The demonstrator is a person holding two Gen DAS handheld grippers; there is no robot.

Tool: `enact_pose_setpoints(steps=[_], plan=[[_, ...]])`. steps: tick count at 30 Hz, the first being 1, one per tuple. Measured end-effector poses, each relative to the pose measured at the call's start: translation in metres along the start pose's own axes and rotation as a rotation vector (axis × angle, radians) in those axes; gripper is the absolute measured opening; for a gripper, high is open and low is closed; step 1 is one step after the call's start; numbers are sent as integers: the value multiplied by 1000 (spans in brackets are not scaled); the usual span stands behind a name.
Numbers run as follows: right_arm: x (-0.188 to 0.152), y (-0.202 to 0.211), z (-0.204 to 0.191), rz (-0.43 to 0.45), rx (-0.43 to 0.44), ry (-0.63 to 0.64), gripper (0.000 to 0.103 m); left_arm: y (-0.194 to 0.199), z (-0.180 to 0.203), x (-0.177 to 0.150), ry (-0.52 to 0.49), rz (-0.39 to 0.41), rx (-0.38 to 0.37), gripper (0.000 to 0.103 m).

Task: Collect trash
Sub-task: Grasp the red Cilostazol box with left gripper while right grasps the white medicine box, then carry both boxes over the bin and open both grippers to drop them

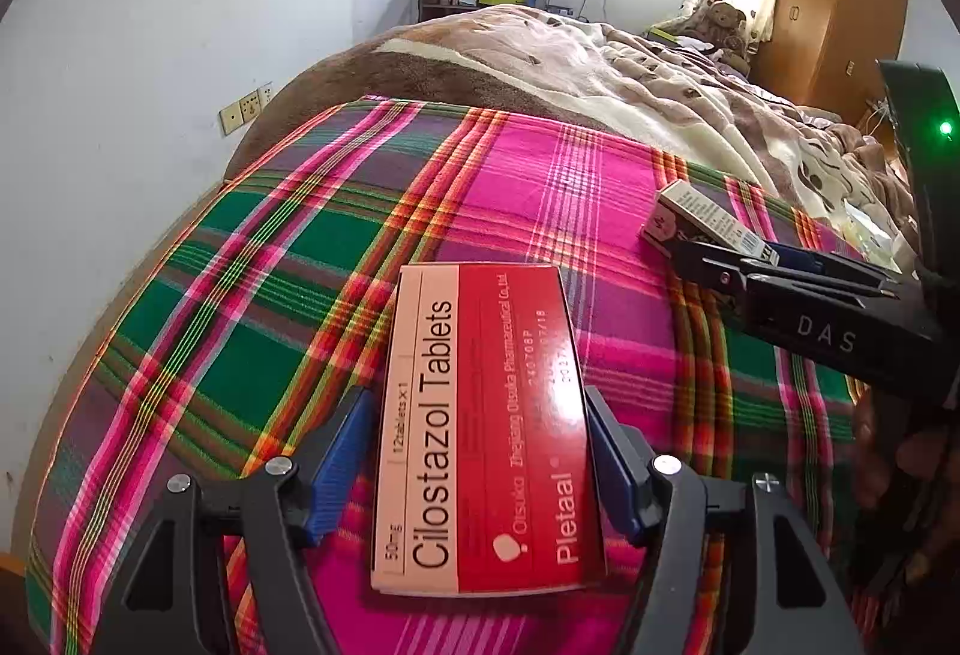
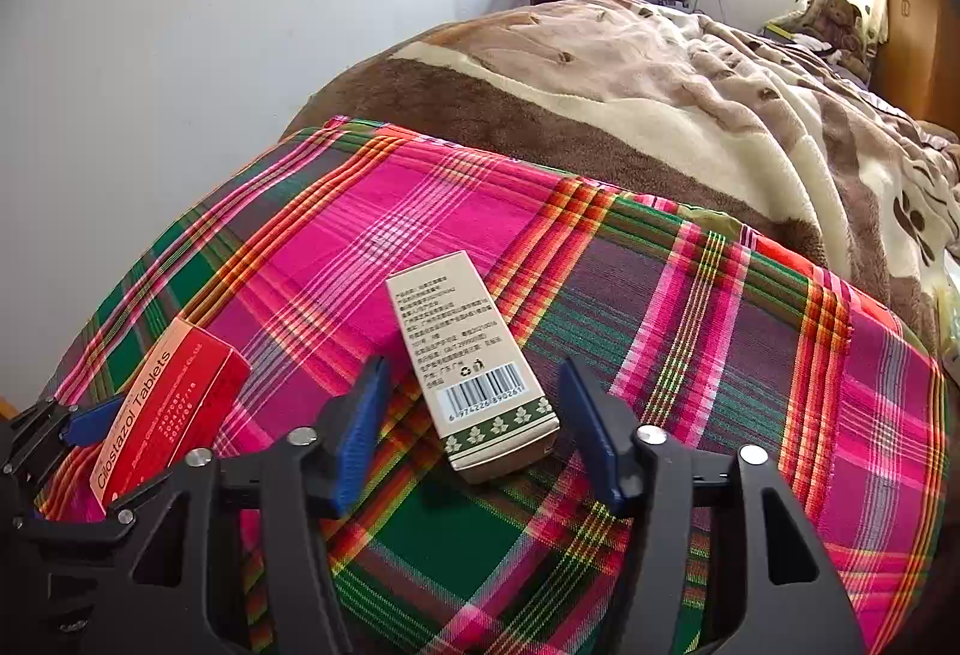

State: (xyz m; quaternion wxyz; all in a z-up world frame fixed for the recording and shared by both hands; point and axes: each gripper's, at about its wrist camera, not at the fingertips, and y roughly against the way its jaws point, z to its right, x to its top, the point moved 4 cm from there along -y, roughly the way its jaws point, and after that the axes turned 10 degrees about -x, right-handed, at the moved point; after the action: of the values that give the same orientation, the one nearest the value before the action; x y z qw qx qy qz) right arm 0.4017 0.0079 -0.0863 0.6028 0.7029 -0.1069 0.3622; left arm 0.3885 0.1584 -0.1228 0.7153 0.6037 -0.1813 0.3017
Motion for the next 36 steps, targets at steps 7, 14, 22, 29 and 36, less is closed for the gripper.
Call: enact_pose_setpoints(steps=[7, 14, 22, 29, 36], plan=[[-6, 11, 2, 20, 14, -41, 36, 6, 1, -2, -3, 13, -16, 61], [-15, 40, 4, 50, 12, -53, 34, 25, 15, -8, -36, 34, -32, 61], [-30, 80, 14, 74, -5, -96, 34, 70, 33, -18, -50, 80, -67, 61], [-58, 132, 24, 132, -12, -155, 34, 125, 59, -33, -102, 142, -106, 61], [-88, 193, 43, 225, -85, -198, 34, 168, 92, -49, -157, 184, -166, 61]])
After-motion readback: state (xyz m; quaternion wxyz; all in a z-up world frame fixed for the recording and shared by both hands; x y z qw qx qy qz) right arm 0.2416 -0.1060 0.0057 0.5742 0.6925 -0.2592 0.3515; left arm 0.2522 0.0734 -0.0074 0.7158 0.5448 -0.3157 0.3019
